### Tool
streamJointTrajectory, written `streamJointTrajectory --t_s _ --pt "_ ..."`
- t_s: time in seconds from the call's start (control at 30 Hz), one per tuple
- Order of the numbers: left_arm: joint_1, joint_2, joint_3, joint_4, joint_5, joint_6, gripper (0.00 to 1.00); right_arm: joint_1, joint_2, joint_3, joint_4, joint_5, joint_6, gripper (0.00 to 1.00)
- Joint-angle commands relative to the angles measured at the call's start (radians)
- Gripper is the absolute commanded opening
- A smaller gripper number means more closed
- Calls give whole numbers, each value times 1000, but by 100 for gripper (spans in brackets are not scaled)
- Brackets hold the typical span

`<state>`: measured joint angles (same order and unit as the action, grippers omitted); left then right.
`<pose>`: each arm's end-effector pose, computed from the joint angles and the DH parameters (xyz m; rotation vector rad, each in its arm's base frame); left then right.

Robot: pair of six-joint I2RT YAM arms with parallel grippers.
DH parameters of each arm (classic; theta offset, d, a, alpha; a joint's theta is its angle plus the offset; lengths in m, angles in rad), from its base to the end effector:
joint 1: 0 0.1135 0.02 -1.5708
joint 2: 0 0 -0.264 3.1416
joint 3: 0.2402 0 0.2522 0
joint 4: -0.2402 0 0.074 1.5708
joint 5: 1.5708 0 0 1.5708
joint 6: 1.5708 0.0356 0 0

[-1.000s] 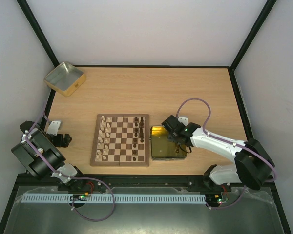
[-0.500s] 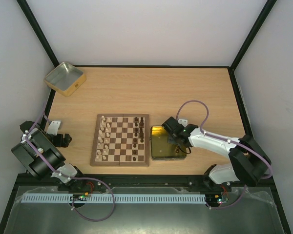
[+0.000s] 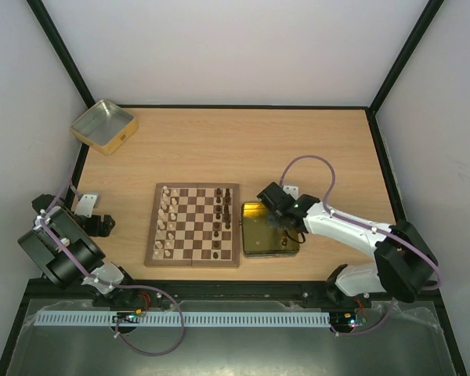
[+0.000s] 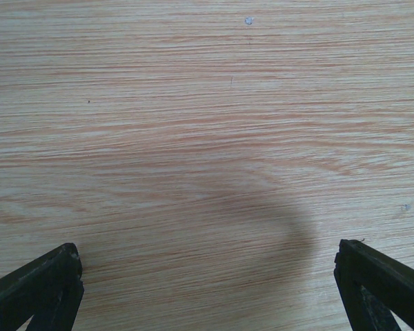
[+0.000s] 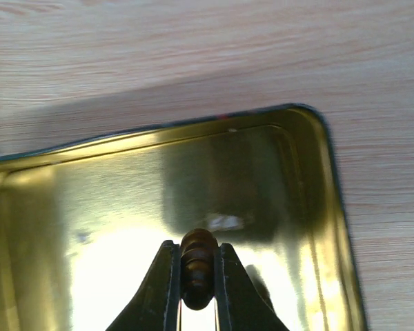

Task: Set up the chess pieces on the board
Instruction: Pick up the chess piece from the storage box, then place the chess piece on the chessboard.

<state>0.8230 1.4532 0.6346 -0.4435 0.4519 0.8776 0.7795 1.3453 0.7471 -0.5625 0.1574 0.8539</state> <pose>0.1694 0.1598 0.1368 0.1640 2.5980 -0.0904 0.1751 0.1652 0.1823 0.1466 2.7320 0.2670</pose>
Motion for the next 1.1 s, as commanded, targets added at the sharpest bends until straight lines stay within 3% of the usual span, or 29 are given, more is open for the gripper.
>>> streamJointTrajectory --t_s 0.0,0.23,0.5,0.77,1.07 --pt "-1 56 -59 -115 -59 -32 99 74 -30 95 -93 43 28 2" --pt "-2 50 -62 -111 -61 -37 99 258 22 196 -121 57 123 2" --pt "-1 44 -65 -111 -61 -35 99 379 143 254 -54 14 150 2" --pt "-1 38 -68 -110 -59 -34 99 428 251 318 -7 -15 146 2" --pt "0 35 -67 -113 -58 -31 99 436 261 320 -2 -24 146 2"
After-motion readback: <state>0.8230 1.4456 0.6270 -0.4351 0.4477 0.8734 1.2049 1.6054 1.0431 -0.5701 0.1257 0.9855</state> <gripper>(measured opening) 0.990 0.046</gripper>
